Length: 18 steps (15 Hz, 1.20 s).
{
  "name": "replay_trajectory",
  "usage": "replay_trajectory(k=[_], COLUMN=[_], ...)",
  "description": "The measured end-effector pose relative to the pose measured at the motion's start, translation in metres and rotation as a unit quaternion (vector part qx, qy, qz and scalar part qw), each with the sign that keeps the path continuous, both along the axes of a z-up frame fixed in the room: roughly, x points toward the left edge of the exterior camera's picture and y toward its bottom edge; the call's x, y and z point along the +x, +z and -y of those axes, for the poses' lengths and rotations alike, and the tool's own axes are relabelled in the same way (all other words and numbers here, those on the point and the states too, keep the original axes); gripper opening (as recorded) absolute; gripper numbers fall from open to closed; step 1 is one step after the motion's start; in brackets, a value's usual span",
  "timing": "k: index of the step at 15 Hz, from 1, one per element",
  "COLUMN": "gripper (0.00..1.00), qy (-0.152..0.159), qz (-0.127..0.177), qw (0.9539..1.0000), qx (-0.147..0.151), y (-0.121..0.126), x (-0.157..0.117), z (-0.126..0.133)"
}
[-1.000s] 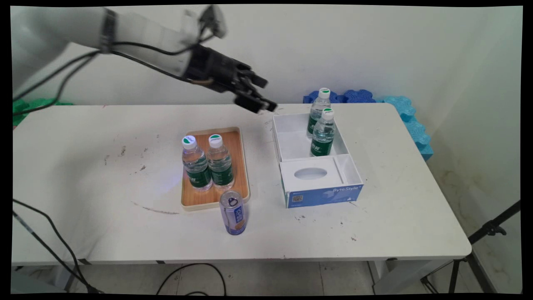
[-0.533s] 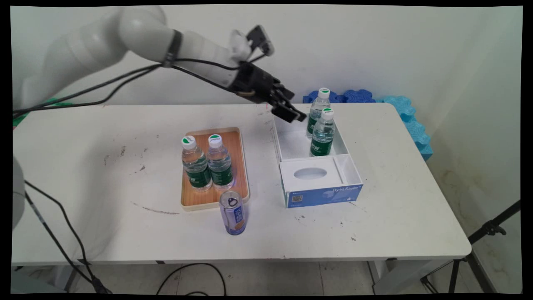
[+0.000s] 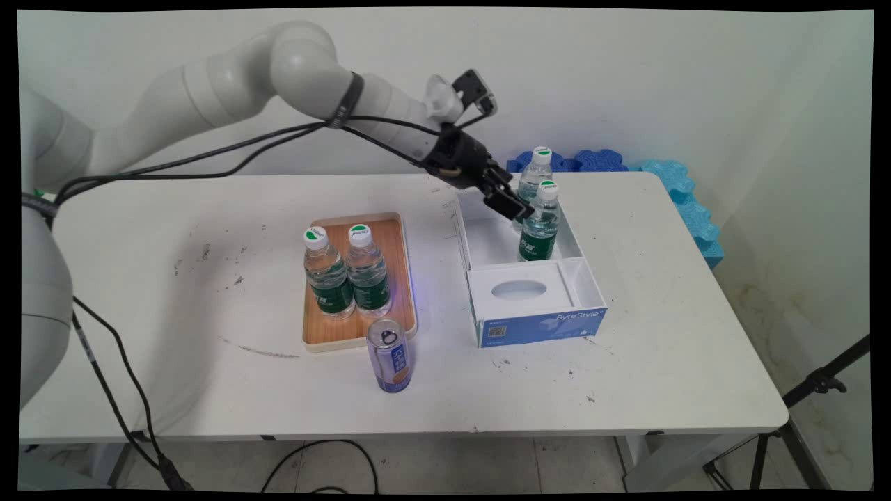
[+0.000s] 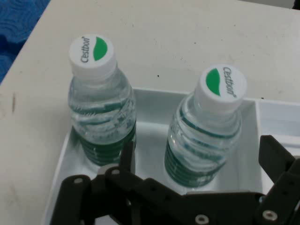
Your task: Pick up the green bottle from the white box, then place the picked object on the tray
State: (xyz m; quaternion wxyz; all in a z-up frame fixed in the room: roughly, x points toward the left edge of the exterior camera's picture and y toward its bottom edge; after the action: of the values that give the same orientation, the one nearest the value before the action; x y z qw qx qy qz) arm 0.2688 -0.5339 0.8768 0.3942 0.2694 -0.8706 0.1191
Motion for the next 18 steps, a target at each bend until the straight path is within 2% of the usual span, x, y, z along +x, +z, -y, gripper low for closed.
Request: replay_trajectory(k=[10,11,18], gripper=[1.00,0.00,0.00], qy=[0.001,0.001,-0.003], qz=[-0.002,-0.003,-0.003], qw=[1.0000,1.0000,1.0000], qx=[0.009,0.009,0.001], y=[-0.025,-0.027,-0.035], x=[-0.029,-0.031,-0.036], z=[0.024,0.025,0.030])
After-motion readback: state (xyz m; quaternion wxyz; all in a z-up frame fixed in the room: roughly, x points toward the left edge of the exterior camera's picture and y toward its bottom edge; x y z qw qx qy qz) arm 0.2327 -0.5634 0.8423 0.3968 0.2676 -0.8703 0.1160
